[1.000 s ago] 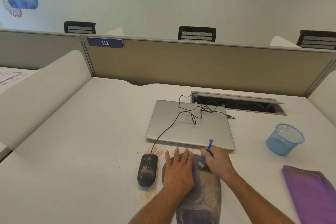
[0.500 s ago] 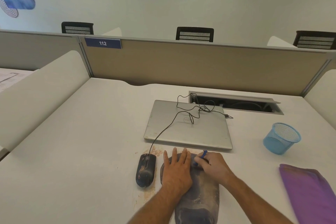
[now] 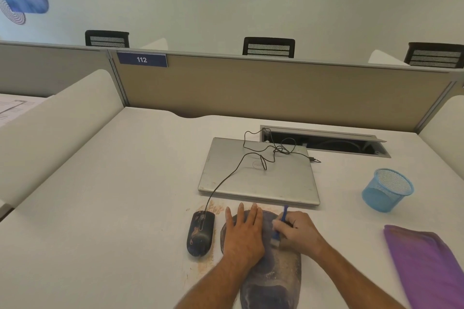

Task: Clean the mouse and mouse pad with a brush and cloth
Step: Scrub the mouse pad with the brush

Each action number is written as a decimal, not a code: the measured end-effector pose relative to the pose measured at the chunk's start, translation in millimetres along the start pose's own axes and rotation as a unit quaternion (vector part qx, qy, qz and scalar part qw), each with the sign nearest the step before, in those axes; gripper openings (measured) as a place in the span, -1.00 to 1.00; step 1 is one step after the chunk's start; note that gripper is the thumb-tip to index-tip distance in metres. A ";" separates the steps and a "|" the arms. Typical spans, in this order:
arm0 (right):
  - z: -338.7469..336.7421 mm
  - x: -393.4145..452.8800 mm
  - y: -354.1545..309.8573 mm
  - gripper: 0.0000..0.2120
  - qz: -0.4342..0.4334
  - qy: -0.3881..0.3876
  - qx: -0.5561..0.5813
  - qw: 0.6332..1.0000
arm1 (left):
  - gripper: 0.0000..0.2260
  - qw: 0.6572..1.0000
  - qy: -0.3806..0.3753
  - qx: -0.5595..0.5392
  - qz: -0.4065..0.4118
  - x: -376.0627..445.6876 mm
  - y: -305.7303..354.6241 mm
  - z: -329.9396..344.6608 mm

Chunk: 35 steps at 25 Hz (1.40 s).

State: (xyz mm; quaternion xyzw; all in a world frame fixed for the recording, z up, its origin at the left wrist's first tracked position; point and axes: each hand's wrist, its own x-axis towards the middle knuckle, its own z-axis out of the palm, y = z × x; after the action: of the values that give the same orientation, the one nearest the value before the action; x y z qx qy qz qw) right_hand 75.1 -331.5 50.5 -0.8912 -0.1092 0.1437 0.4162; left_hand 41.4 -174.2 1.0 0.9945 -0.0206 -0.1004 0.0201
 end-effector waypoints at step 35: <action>-4.3 -3.9 0.6 -0.69 0.027 0.046 -0.082 0.995 | -0.32 1.000 -0.004 0.004 0.008 1.2 4.4 5.5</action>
State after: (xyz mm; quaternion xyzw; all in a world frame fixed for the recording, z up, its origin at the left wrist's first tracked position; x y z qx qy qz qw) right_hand 73.0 -336.2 53.3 -0.9306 -0.0770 0.1042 0.3425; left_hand 41.3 -178.8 -4.4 0.9940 -0.0290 -0.1037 0.0170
